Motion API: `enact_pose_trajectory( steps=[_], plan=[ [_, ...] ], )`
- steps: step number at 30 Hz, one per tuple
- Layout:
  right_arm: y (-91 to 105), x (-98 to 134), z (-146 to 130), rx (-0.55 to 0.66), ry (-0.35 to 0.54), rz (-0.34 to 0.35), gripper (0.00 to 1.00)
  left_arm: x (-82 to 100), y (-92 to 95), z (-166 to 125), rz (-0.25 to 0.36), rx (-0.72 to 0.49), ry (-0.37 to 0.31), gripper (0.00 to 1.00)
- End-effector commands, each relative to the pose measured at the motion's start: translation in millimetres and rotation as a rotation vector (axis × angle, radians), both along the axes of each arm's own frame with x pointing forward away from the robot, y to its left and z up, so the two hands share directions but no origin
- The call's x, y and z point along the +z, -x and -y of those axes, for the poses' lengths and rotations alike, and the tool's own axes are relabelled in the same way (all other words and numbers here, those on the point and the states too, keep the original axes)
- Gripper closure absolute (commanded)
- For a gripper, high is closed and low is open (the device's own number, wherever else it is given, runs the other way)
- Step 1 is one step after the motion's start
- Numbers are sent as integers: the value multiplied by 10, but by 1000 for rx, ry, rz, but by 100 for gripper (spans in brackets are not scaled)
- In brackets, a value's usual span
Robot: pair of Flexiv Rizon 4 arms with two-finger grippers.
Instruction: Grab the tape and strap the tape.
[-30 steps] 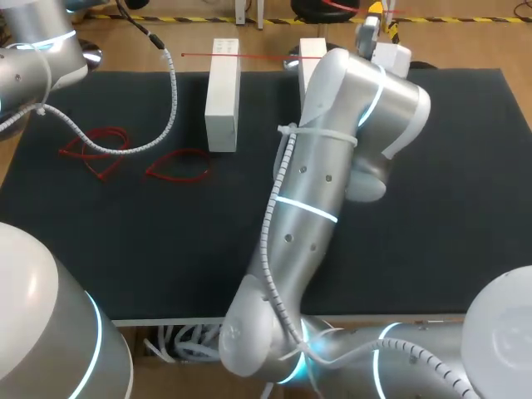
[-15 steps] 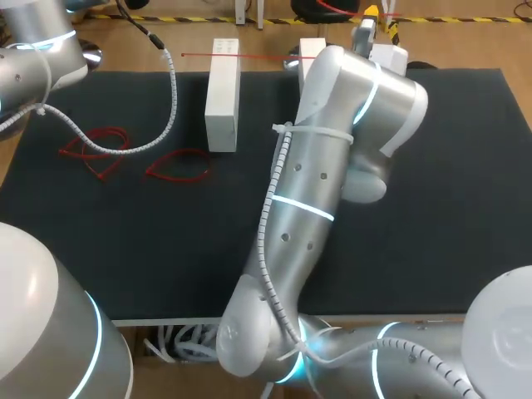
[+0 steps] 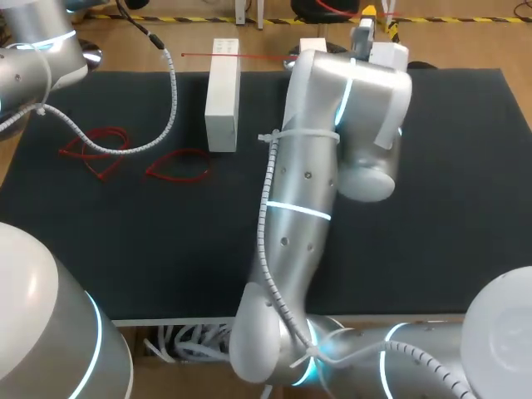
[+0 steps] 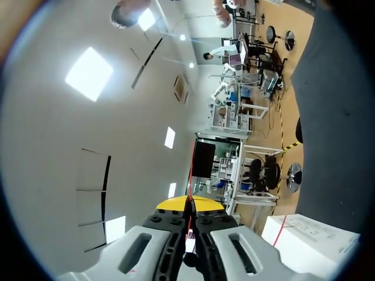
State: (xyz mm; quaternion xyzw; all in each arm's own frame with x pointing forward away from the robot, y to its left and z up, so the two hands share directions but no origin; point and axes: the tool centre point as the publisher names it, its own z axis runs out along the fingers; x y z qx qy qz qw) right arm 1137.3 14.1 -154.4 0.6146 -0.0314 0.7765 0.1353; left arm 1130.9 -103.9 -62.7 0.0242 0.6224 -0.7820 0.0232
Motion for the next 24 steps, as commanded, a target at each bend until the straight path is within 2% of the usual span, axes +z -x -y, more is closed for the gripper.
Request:
enact_pose_trajectory(
  steps=[1, 5, 7, 9, 10, 11, 20, 24],
  plan=[
    [4, -4, 41, 14, -10, -10, 100, -4, -6, -2, 1, -2, 0, 100],
    [-4, 2, 32, 21, -34, -3, 100, -4, -6, -2, 1, -2, 0, 100],
    [0, 2, 25, 12, -78, -27, 100, -4, -6, -2, 1, -2, 0, 100],
    [7, 34, 4, 22, -70, -7, 100, -4, -6, -2, 1, -2, 0, 100],
    [8, 26, -3, 15, -90, -35, 100, -4, -6, -2, 1, -2, 0, 100],
    [7, 20, -1, 17, -93, -27, 100, -4, -6, -2, 1, -2, 0, 100],
    [31, 28, -78, 119, -52, -87, 100, -4, -6, -2, 1, -2, 0, 100],
    [19, 31, -79, 126, -42, -82, 100, -4, -6, -2, 1, -2, 0, 100]
  ],
)
